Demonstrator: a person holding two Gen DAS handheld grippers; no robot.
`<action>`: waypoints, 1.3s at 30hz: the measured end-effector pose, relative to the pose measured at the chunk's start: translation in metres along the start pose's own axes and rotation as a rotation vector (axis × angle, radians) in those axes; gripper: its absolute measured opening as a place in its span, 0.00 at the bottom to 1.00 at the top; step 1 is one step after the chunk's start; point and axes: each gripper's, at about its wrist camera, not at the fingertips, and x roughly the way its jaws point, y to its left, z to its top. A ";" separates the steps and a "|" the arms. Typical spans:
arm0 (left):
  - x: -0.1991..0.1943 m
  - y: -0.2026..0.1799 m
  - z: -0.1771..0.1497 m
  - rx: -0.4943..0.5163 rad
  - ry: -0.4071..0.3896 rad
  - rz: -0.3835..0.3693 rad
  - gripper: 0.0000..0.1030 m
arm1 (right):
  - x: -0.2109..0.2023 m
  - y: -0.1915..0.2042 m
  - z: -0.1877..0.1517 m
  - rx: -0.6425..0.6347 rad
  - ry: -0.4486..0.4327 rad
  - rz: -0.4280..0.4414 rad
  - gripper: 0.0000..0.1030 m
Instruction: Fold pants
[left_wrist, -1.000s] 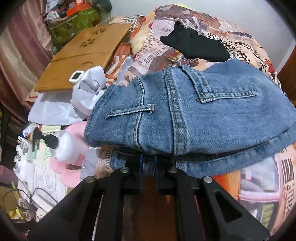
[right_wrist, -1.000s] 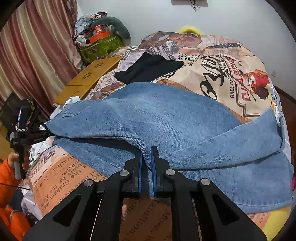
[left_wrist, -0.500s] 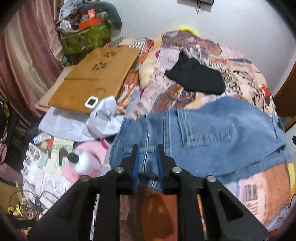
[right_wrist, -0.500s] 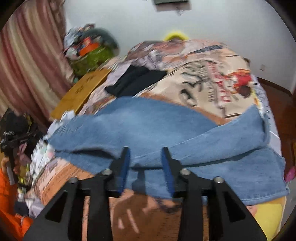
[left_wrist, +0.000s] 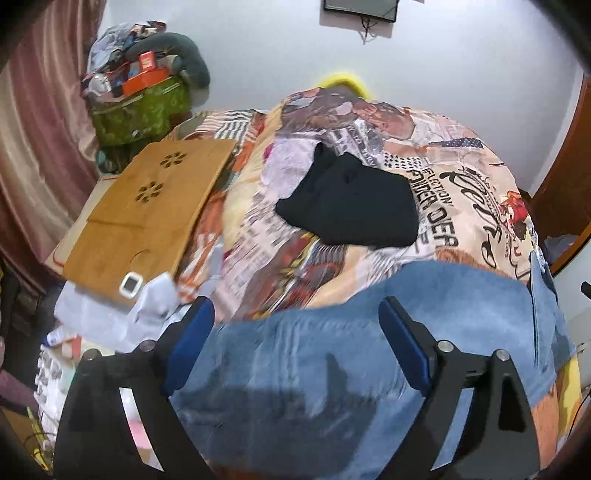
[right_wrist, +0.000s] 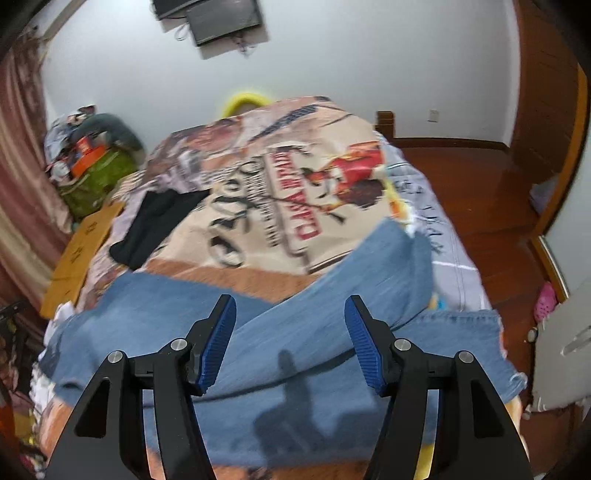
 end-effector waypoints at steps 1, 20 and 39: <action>0.007 -0.006 0.007 0.004 0.008 -0.005 0.89 | 0.002 -0.005 0.002 0.004 0.001 -0.008 0.56; 0.123 -0.084 0.056 0.076 0.152 -0.022 0.90 | 0.154 -0.095 0.065 0.204 0.163 -0.042 0.48; 0.122 -0.117 0.028 0.184 0.214 -0.036 0.90 | 0.170 -0.109 0.052 0.213 0.194 -0.110 0.06</action>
